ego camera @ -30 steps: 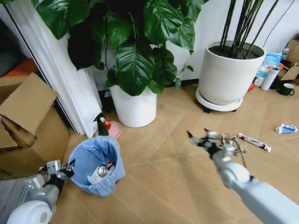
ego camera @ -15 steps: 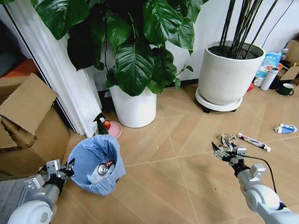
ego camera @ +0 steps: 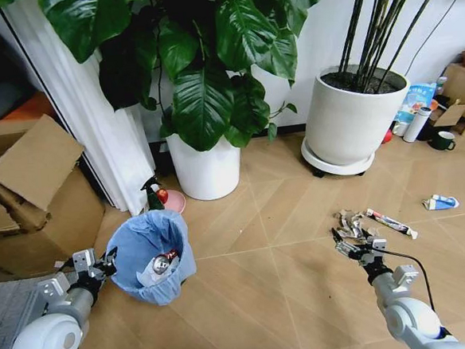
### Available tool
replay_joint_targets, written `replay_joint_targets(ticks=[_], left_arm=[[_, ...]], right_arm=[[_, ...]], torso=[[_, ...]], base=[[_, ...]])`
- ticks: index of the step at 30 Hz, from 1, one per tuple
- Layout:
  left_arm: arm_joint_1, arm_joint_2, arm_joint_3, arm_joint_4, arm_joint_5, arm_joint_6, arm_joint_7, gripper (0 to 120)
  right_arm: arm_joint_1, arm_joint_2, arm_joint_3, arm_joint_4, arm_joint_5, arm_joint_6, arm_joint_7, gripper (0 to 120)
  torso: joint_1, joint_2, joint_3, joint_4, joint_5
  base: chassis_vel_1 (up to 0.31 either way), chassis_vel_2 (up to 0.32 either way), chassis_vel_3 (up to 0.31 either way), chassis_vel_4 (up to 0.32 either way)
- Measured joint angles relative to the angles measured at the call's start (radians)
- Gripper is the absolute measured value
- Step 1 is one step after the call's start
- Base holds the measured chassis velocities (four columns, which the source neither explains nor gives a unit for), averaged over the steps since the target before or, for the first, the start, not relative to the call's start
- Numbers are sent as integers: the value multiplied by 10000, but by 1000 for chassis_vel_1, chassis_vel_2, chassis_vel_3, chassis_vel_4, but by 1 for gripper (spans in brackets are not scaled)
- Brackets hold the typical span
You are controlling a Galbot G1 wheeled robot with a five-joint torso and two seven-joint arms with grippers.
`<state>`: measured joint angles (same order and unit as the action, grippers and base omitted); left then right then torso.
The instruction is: Pick up the trash bin and place the garbage on the floor into it.
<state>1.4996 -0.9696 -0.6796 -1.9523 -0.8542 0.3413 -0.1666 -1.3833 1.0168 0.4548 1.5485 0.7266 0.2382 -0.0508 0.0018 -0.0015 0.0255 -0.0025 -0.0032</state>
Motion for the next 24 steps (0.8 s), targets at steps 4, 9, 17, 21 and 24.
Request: replay_joint_targets(ticks=[4,9,17,21,24], left_arm=[[48,-1,-30,-53,11,-6,0,0],[101,-48,-32,-123,47,-8,-5,0],[136,-33,-78,-181,57,-13,-8,0],[137,-29,-79,-196,57,-13,-10,0],[137,-36,-77,-205,56,-13,-12,0]], right_arm=[[-41,-6,45,26,42,33,-58,100],[-90,-10,76,71,83,56,-134,99],[-138,3,90,75,53,117,-188,99],[-157,4,90,83,37,121,-209,99],[-167,-7,92,83,35,124,-220,99]], torso=[[0,0,0,3,0],[0,0,-1,4,0],[0,0,0,2,1],[1,0,0,3,2],[1,0,0,2,1]], base=[[-122,-53,142,66],[-137,-47,155,54],[-164,-54,153,46],[-163,-56,173,56],[-162,-62,175,58]])
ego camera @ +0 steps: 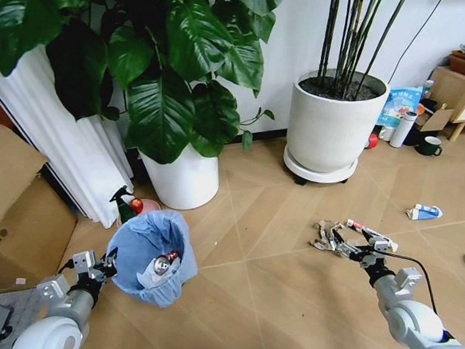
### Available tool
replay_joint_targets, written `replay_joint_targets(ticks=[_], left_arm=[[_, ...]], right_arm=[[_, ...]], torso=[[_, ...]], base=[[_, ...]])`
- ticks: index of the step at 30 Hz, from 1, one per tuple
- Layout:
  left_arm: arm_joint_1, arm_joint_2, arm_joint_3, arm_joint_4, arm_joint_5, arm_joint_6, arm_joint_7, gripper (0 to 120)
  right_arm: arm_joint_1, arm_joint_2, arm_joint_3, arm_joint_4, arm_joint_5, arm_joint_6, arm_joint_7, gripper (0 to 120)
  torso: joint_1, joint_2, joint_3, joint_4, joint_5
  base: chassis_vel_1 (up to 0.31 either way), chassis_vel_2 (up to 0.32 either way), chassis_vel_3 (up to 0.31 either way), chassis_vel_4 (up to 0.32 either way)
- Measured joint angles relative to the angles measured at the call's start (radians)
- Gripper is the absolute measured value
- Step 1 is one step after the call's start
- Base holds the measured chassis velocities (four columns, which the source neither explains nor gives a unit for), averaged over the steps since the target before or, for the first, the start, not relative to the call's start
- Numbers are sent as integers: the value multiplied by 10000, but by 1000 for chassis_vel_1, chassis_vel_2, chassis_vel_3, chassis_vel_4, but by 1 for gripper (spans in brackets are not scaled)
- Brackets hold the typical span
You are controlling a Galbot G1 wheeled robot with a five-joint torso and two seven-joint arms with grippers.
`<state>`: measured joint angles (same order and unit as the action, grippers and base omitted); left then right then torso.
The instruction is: Pick up the trash bin and place the garbage on the floor into it.
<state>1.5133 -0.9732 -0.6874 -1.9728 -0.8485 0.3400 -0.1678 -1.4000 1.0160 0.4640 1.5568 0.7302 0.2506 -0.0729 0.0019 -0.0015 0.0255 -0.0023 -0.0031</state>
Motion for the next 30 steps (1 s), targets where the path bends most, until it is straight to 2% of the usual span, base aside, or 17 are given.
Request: replay_joint_targets(ticks=[19,30], left_arm=[[-71,46,57,30,-31,0,-17,0],[-65,20,111,26,-23,0,-21,0]], right_arm=[[26,13,-105,-48,-68,18,-4,99],[-75,164,-480,-599,-625,161,-359,99]], torso=[[1,0,0,0,-3],[0,0,-1,-1,0]], base=[[-165,-49,157,48],[-143,-51,140,41]])
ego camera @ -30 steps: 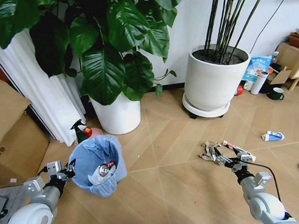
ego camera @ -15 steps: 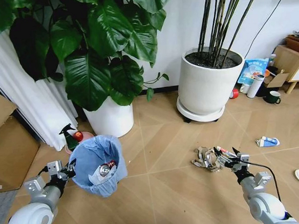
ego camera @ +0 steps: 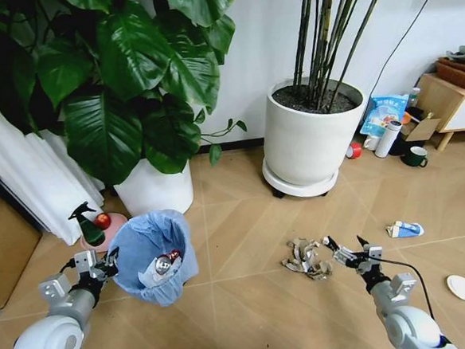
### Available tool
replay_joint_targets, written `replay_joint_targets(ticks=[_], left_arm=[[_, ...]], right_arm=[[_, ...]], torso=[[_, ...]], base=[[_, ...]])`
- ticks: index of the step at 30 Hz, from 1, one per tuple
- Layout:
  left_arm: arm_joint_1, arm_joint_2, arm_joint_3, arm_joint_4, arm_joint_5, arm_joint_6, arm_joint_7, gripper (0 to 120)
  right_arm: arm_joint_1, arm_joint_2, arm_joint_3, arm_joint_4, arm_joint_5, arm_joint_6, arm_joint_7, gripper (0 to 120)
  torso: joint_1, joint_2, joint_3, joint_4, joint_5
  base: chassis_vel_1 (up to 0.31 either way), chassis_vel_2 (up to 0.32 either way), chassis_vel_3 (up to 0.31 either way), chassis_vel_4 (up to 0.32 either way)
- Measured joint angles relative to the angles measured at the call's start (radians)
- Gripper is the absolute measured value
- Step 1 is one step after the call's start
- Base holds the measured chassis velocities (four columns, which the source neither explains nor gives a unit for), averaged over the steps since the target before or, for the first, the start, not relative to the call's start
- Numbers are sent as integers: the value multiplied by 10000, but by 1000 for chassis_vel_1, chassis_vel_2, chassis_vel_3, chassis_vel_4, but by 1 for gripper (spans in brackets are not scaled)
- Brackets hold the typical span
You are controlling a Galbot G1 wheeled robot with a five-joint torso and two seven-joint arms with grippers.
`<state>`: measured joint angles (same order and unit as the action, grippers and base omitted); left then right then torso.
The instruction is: Pick up the trash bin and place the garbage on the floor into it.
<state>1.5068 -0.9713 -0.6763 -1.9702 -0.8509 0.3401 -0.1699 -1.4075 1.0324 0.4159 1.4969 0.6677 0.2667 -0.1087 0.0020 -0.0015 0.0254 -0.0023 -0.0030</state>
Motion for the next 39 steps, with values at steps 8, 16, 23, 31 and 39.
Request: replay_joint_targets(ticks=[8,16,23,31,39], left_arm=[[-6,17,23,-16,-1,7,-35,0],[-47,39,53,10,-8,23,-49,0],[-40,42,54,18,-14,24,-50,0],[-19,174,26,2,-68,32,-70,0],[26,269,18,7,-82,42,-89,0]], right_arm=[[-208,284,-161,-234,-426,149,-151,99],[-186,381,-217,-294,-515,203,-224,99],[-103,386,-269,-453,-541,204,-281,99],[468,818,-1006,-1529,-1404,335,-365,100],[1611,1193,-1919,-2814,-1770,398,-285,100]], torso=[[0,0,0,1,-1],[-1,0,0,2,-2],[-1,0,0,2,-2],[-1,0,0,0,-1],[-1,0,0,2,0]], base=[[-121,-54,113,57],[-15,-14,17,13],[0,0,0,0],[0,0,0,0],[0,0,0,0]])
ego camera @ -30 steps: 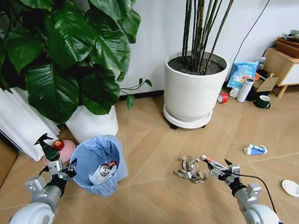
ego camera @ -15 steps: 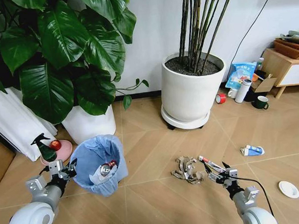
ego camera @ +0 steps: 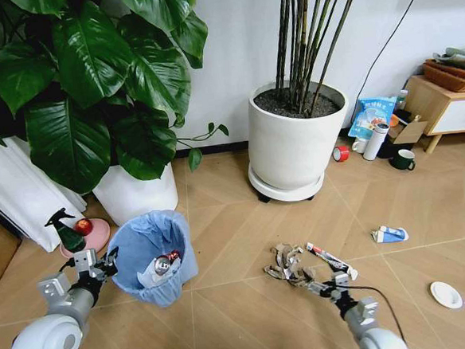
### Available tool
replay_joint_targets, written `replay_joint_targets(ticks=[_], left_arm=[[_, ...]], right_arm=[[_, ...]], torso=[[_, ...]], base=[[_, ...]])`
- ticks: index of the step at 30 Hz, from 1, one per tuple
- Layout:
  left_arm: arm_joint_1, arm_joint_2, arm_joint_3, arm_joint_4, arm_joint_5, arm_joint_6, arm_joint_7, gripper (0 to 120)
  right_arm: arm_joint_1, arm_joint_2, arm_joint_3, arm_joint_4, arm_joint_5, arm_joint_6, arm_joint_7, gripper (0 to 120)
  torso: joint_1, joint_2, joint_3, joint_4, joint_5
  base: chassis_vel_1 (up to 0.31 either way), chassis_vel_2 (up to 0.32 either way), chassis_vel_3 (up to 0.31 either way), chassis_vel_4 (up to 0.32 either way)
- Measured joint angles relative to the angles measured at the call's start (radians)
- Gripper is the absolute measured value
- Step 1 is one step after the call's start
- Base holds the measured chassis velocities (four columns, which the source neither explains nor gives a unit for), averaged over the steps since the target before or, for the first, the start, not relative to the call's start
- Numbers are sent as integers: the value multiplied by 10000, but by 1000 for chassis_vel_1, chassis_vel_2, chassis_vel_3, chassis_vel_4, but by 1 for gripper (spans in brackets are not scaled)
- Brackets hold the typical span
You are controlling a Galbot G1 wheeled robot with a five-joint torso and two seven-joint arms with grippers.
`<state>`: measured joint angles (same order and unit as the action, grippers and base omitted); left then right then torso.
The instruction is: Pick up the trash bin and place the garbage on the floor into it.
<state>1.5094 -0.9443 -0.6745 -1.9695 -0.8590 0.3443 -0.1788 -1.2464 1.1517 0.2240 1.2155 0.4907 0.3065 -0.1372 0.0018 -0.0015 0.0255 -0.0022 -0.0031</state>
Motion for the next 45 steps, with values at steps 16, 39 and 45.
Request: replay_joint_targets(ticks=[16,39,45], left_arm=[[-134,104,-24,362,-73,9,-31,0],[-143,191,91,255,-154,26,-75,0],[-97,285,71,131,-178,26,-85,0]], right_arm=[[3347,1236,-1742,-4293,165,-259,-507,81],[2914,838,-1697,-3559,600,-549,-742,0],[2510,561,-1467,-2859,769,-626,-737,0]], torso=[[1,0,1,2,-2],[0,0,0,-1,0],[0,0,0,0,1]], base=[[0,0,0,0],[0,0,0,0],[0,0,0,0]])
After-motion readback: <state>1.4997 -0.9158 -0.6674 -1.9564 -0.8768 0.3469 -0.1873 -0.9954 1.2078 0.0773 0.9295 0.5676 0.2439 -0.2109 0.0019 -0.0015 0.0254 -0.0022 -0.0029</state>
